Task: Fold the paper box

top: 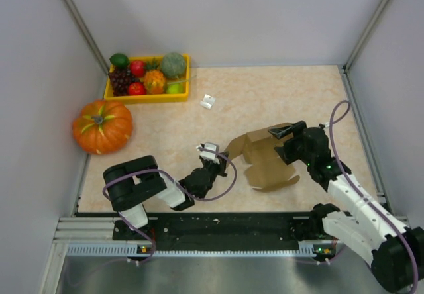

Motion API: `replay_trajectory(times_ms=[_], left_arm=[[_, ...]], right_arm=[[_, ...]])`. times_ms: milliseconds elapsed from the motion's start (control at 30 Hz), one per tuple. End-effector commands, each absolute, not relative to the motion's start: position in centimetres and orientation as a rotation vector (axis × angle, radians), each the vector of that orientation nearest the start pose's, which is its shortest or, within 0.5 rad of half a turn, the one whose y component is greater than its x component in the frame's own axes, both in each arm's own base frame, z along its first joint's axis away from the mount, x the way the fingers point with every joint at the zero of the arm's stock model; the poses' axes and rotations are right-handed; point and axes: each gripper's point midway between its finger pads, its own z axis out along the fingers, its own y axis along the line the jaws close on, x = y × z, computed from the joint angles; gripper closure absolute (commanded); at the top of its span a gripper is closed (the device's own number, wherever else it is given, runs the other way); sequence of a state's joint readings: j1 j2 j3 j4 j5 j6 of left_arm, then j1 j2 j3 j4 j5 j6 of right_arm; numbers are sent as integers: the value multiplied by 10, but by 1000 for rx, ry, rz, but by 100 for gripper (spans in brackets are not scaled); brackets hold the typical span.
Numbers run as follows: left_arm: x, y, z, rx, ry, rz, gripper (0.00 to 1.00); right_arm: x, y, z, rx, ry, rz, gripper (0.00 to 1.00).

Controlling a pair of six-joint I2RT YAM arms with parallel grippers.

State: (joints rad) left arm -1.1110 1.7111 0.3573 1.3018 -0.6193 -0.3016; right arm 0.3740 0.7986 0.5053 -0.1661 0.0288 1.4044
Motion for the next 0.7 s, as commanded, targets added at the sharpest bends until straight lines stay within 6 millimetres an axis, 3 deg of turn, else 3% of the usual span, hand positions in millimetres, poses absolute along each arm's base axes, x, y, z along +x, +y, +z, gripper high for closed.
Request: replay_trajectory(times_ms=[0, 267, 367, 433, 467, 500, 533, 567, 667], left_arm=[[259, -315, 135, 100, 1511, -659, 100], [261, -316, 137, 102, 1495, -656, 100], [261, -314, 138, 98, 1491, -646, 100], [263, -313, 138, 99, 1488, -637, 100], [263, -312, 139, 98, 1485, -635, 100], [263, -313, 138, 103, 1492, -633, 100], [265, -312, 137, 98, 1500, -634, 100], [268, -312, 138, 95, 1505, -639, 100], [279, -304, 142, 68, 1519, -621, 100]], right_arm=[[280, 158, 167, 1063, 2030, 1058, 28], [312, 170, 161, 1060, 2018, 1092, 34], [323, 177, 157, 1072, 2014, 1126, 44], [327, 182, 151, 1088, 2027, 1150, 58], [330, 186, 158, 1078, 2006, 1182, 68], [331, 190, 160, 1075, 2004, 1198, 86], [333, 194, 162, 1087, 1995, 1222, 95], [335, 197, 160, 1100, 1995, 1231, 100], [340, 211, 164, 1131, 1961, 1307, 100]])
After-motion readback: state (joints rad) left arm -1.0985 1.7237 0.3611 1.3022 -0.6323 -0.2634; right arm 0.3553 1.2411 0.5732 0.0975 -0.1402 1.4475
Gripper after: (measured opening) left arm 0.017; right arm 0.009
